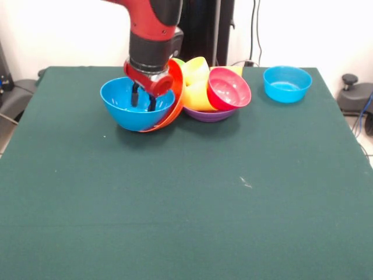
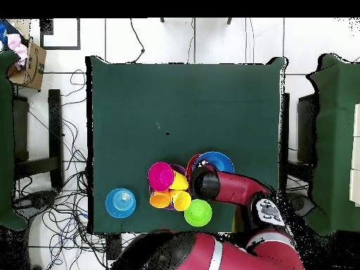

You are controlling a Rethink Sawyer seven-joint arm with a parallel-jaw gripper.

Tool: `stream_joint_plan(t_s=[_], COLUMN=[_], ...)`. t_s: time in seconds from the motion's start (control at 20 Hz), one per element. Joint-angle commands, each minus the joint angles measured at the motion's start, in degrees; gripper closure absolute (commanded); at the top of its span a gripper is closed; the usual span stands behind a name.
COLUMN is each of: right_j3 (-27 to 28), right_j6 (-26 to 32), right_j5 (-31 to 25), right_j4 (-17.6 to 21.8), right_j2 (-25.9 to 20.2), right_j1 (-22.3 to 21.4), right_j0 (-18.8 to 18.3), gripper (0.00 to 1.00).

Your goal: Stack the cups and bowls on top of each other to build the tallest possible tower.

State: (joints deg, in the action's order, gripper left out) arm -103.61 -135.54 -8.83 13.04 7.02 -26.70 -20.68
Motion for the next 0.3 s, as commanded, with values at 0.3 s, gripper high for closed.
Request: stream_joint_plan(t_s=[0.3], right_j3=[9.46], right_j6=[0.25], right_j5=[4.31], right_j4=[3.98], right_j2=[-2.66], right_j1=[7.32], right_j0=[0.77], gripper=[0.0])
